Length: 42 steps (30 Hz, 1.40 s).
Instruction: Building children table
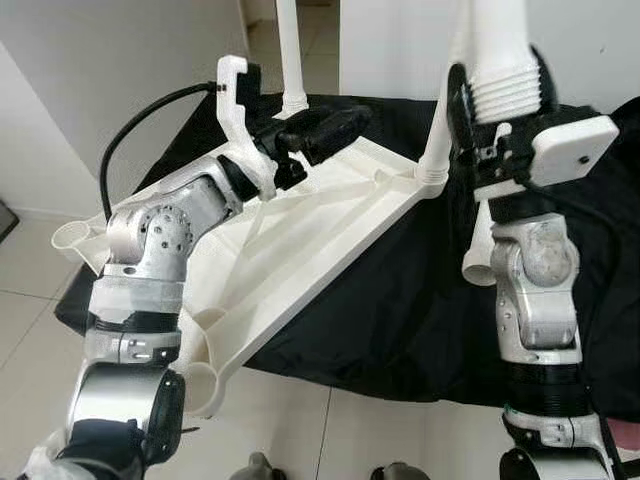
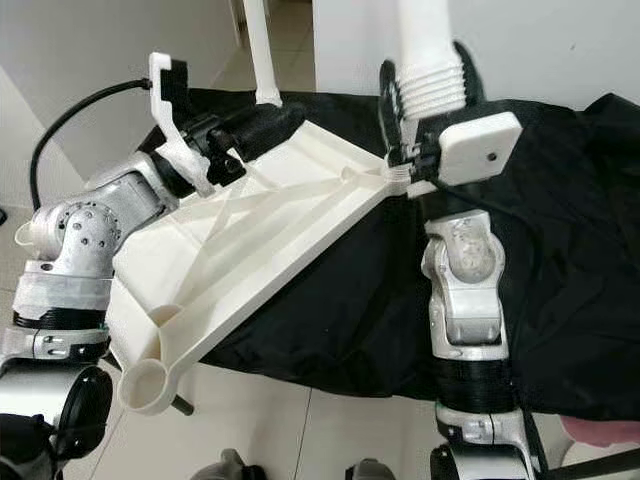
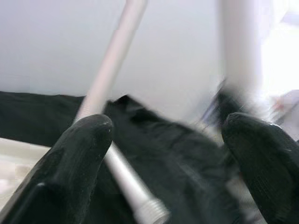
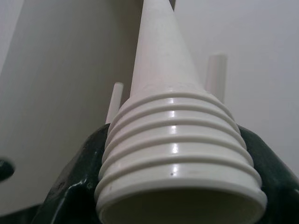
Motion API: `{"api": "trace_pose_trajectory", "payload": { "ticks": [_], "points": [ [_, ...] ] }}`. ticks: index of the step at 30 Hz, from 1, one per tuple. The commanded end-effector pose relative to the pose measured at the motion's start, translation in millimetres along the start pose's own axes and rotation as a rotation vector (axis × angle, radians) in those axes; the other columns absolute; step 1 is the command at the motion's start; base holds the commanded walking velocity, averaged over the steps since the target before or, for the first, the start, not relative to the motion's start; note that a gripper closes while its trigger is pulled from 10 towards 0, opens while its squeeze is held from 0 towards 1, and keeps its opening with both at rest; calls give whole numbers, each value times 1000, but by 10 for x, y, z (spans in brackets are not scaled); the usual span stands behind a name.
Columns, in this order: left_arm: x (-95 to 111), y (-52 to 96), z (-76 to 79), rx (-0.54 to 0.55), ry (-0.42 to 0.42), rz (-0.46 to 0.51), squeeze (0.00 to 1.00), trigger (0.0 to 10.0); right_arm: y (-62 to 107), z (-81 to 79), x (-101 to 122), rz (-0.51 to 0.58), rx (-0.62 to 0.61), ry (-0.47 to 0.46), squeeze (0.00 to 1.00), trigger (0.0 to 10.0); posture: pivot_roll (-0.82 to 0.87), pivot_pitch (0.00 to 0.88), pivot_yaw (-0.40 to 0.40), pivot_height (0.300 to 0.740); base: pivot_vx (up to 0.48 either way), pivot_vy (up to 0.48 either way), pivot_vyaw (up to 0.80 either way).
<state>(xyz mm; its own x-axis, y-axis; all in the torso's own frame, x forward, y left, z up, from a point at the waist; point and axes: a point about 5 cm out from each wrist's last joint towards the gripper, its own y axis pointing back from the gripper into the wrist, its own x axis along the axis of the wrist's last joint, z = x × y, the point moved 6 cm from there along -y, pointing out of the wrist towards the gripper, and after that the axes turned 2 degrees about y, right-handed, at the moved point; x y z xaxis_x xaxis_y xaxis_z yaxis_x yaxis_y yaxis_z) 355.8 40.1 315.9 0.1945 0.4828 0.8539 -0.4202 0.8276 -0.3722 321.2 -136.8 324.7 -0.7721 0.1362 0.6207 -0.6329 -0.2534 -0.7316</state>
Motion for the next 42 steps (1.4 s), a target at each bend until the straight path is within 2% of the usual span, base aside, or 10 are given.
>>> {"api": "trace_pose_trajectory", "payload": {
  "ticks": [1, 3, 4, 17, 24, 28, 37, 38, 41, 42],
  "points": [
    [107, 4, 231, -201, 72, 24, 1000, 10000, 51, -129, -34, -5, 54, -23, 0, 10000, -60, 0, 42, 740, 0, 0, 0],
    [150, -3, 266, -230, 99, 27, 1000, 10000, 107, -226, -101, -32, 91, -42, 0, 10000, -57, 0, 39, 740, 0, 0, 0],
    [178, -16, 281, -244, 117, 23, 0, 10000, 151, -314, -152, -54, 126, -59, 0, 10000, -53, 0, 34, 740, 0, 0, 0],
    [42, -120, 51, -141, 122, -78, 0, 10000, 313, -810, -303, -117, 336, -134, 0, 10000, -43, 0, 33, 740, 0, 0, 0],
    [164, -135, -54, -84, 163, -44, 0, 10000, 401, -858, -332, -130, 352, -131, 0, 10000, -42, 0, 39, 740, 0, 0, 0],
    [514, -125, -277, 8, 189, 51, 0, 10000, 596, -885, -394, -175, 345, -129, 0, 10000, -43, 0, 53, 740, 0, 0, 0],
    [521, -112, -555, 152, 197, 49, 0, 10000, 706, -891, -429, -199, 349, -116, 0, 10000, -44, 0, 65, 740, 0, 0, 0],
    [486, -118, -566, 157, 190, 34, 0, 4353, 712, -890, -434, -201, 349, -114, 0, 10000, -44, 0, 65, 740, 0, 0, 0],
    [447, -127, -578, 168, 176, 16, 0, 4353, 715, -886, -436, -202, 349, -112, 0, 10000, -43, 0, 64, 740, 0, 0, 0],
    [405, -138, -607, 185, 185, 9, 0, 0, 708, -882, -440, -200, 349, -108, 0, 10000, -44, 0, 62, 740, 0, 0, 0]
  ]
}}
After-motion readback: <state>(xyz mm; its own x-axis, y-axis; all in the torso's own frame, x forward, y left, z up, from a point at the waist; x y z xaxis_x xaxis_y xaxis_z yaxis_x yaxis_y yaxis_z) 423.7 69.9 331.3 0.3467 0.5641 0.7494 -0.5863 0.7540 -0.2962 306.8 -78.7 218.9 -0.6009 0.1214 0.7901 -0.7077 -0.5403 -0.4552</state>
